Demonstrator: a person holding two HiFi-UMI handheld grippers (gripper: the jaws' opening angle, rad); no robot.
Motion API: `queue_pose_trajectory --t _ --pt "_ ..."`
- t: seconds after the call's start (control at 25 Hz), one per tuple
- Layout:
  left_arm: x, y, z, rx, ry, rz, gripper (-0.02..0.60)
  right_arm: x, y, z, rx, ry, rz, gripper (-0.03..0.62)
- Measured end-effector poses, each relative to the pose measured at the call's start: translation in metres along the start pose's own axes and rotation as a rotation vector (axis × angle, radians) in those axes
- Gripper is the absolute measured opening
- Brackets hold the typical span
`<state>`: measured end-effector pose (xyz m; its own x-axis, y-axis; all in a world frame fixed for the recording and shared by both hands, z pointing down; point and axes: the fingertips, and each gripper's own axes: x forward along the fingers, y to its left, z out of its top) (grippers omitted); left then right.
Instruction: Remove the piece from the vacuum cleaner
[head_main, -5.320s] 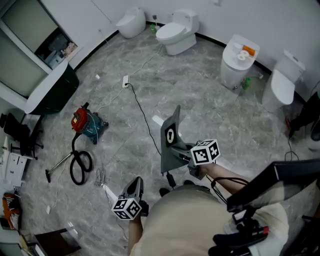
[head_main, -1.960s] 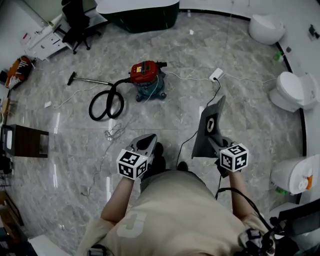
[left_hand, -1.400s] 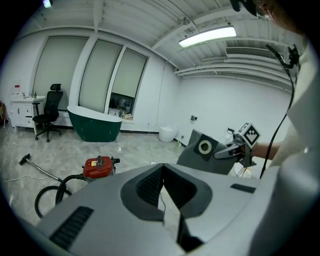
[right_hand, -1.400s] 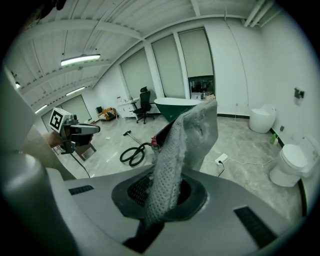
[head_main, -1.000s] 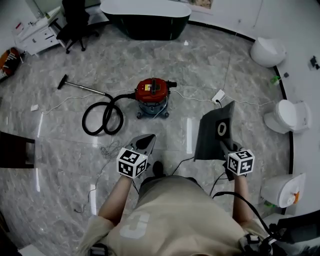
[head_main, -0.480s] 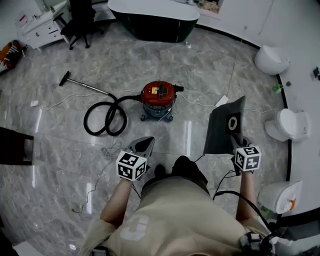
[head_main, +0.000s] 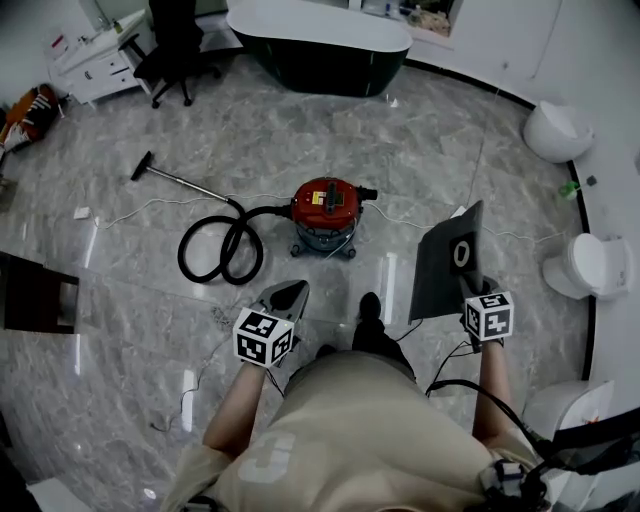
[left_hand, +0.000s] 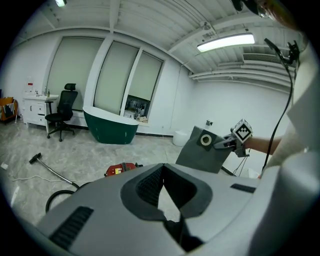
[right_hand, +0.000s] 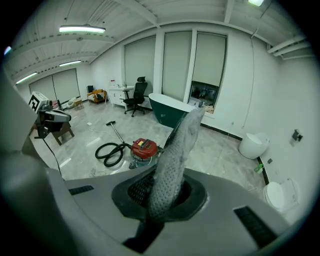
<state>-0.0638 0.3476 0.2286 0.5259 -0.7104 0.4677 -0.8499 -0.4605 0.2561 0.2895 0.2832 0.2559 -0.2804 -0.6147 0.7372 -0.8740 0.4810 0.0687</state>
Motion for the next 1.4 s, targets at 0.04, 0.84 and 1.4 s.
queue_pose_trajectory --t 0.04,0.84,1.4 --pt "0.008 0.001 0.004 0.003 0.011 0.002 0.003 0.008 -0.005 0.003 -0.004 0.004 0.011 0.015" --pt "0.175 -0.006 0.106 0.09 0.113 0.1 0.003 0.143 -0.106 0.043 -0.035 0.067 0.239 0.015" --pt "0.22 0.042 0.119 0.089 0.12 0.084 0.003 0.219 -0.092 0.076 -0.054 0.175 0.329 0.015"
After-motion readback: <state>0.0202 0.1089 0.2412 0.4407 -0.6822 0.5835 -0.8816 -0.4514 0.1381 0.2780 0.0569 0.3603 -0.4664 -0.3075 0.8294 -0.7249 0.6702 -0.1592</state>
